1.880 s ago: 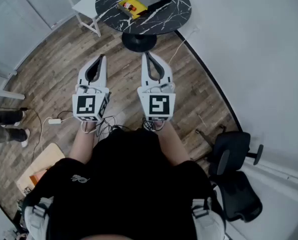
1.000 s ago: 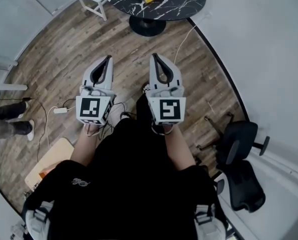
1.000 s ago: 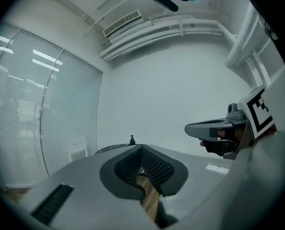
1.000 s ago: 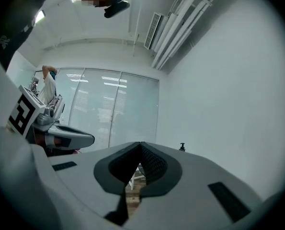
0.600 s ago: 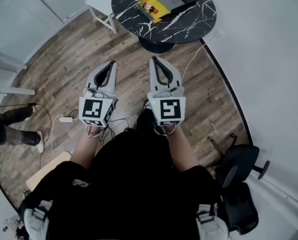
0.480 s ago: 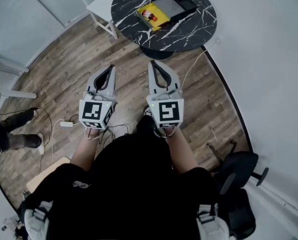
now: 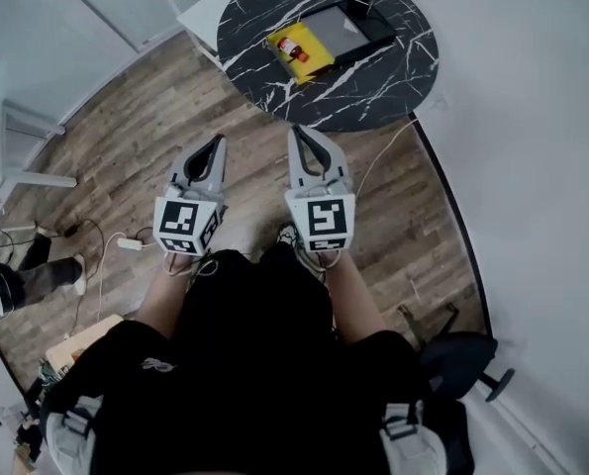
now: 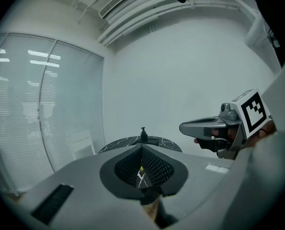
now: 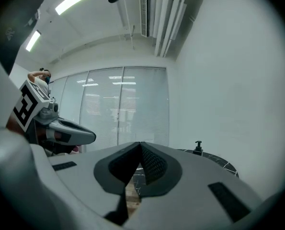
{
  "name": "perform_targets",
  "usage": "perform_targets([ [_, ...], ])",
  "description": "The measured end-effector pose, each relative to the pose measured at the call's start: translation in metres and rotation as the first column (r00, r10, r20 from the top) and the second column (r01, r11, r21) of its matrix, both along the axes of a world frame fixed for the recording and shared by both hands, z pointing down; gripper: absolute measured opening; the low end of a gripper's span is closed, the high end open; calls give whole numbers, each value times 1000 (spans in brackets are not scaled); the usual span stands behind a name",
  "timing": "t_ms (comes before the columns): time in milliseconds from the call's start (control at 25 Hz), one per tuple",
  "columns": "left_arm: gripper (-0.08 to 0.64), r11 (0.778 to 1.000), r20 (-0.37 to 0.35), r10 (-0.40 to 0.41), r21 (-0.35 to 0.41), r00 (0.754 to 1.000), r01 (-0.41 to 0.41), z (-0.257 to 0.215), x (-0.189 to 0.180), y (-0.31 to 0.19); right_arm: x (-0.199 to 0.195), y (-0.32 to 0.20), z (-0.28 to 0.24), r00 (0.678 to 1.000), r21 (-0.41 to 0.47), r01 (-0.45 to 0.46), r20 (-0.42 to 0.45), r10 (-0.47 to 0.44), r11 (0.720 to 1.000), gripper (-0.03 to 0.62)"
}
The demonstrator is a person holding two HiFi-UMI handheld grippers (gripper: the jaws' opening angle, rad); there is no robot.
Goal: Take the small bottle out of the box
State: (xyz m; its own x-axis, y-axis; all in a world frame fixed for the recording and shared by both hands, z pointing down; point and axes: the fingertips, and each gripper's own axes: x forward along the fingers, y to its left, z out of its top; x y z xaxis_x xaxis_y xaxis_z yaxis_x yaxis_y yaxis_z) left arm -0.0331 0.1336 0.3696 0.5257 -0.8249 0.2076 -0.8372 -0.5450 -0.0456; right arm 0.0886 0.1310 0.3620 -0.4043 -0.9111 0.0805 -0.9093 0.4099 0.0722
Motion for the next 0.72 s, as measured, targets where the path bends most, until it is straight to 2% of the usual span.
perform_targets([
  [320,-3,999,-2,-27,-19,1000,27,8,6,-34,3,-28,13,998,-76,62,-1,-62,995,-6],
  [720,-2,998,-38,-23,-64,999,21,32,11,-112,3,-97,35,991,-146,82,-92,-96,986,-6],
])
